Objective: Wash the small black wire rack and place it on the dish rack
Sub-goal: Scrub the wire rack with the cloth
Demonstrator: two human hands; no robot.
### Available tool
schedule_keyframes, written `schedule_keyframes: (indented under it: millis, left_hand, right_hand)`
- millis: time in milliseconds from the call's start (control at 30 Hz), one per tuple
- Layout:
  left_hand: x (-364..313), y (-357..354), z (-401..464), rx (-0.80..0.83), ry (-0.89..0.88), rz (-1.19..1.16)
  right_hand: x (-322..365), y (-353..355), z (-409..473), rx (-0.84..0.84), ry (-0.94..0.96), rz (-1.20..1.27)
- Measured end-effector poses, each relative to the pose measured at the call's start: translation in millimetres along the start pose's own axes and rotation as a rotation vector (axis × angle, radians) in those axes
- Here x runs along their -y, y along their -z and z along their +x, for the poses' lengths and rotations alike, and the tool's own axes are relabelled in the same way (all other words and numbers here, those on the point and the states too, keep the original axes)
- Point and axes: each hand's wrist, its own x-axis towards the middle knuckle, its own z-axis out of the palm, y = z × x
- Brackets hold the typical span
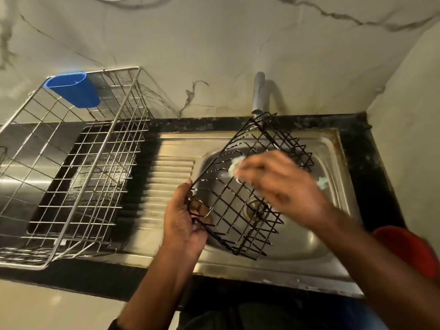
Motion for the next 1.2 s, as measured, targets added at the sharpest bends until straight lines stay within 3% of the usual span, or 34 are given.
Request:
schedule_keyframes:
  millis: [133, 233, 333, 433, 533, 600, 733, 800, 867, 1067, 1200]
  left_hand:
    - [1, 0, -3, -0.019, -0.002, 0.002]
    - [1, 5, -1, -0.021, 0.006, -0.004]
    - [1, 9, 2, -0.007, 0.036, -0.041]
    - [1, 11, 6, -0.016, 0.047, -0.091]
    - [0, 14, 8, 0.01, 0.038, -0.093]
    - [1, 16, 8, 0.028, 0.045, -0.085]
    - [7, 14, 5, -0.012, 0.055, -0.065]
    - [11, 12, 5, -0.042, 0.068, -0.073]
    - [11, 10, 5, -0.058, 0.077, -0.094]
    - [9, 9, 7, -0.065, 0.068, -0.114]
    - [13, 17, 9, -0.068, 0.083, -0.107]
  right_hand:
    - [-47, 24, 7, -0.119, -0.491, -0.053]
    - [-48, 28, 0, -0.195, -0.603, -0.057]
    - [-8, 12, -14, -0.222, -0.562, 0.031]
    - [33, -7, -31, -0.037, -0.243, 0.064]
    - [26, -4, -37, 0.132, 0.045, -0.094]
    - [7, 7, -33, 0.096, -0.052, -0.104]
    - [-48, 36, -17, -0.105, -0.481, -0.122]
    - [-58, 40, -14, -0.166, -0.6, -0.079]
    - [-44, 35, -14, -0.153, -0.597, -0.048]
    - [3, 13, -45, 0.144, -0.269, 0.052]
    - [-28, 16, -54, -0.036, -0.598, 0.007]
